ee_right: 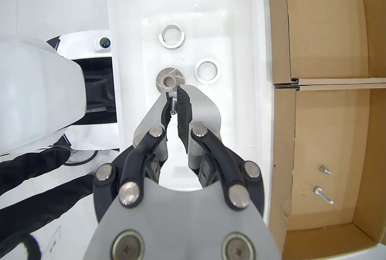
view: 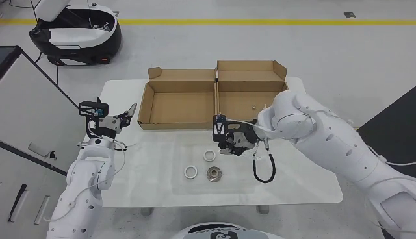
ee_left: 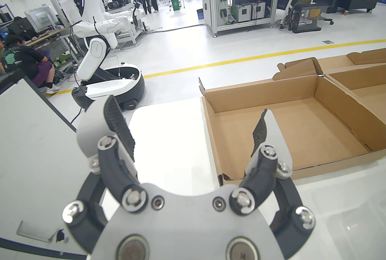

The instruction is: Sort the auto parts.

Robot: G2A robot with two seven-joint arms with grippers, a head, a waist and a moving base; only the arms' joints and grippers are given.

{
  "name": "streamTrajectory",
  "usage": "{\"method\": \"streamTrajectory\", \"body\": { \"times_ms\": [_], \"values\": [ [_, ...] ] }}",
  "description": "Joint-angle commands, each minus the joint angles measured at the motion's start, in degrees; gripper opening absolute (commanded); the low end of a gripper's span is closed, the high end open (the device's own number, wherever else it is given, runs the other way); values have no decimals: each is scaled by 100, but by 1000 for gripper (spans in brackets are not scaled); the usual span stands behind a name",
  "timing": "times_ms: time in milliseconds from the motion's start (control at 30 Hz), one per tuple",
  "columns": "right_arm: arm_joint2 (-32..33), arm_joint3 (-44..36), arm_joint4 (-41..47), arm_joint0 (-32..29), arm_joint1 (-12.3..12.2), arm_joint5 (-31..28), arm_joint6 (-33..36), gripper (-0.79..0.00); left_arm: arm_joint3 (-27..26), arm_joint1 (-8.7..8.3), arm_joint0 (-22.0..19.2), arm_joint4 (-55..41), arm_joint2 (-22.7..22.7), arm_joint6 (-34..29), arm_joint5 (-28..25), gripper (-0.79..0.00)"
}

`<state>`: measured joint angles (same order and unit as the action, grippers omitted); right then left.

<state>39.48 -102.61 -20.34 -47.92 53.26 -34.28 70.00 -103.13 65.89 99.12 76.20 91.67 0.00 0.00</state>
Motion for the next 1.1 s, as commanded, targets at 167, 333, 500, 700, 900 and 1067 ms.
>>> {"method": "streamTrajectory", "body": {
  "times_ms": [167, 333, 500, 700, 900, 1067],
  "values": [
    [3, 2, 8, -15, 1, 11, -45, -785, 0, 0, 0, 0, 0, 0, 0, 0],
    [466, 391, 271, -98, -126, -340, -340, -785, 0, 0, 0, 0, 0, 0, 0, 0],
    [913, 626, 839, -284, -355, -788, -788, -785, 0, 0, 0, 0, 0, 0, 0, 0],
    [804, 895, 1521, -131, -663, -1392, -1390, -785, 0, 0, 0, 0, 0, 0, 0, 0],
    [41, 1196, 1971, 559, -914, -2086, -2084, -785, 0, 0, 0, 0, 0, 0, 0, 0],
    [-914, 1280, 2415, 1323, -1004, -2372, -2370, -785, 0, 0, 0, 0, 0, 0, 0, 0]
  ]
}}
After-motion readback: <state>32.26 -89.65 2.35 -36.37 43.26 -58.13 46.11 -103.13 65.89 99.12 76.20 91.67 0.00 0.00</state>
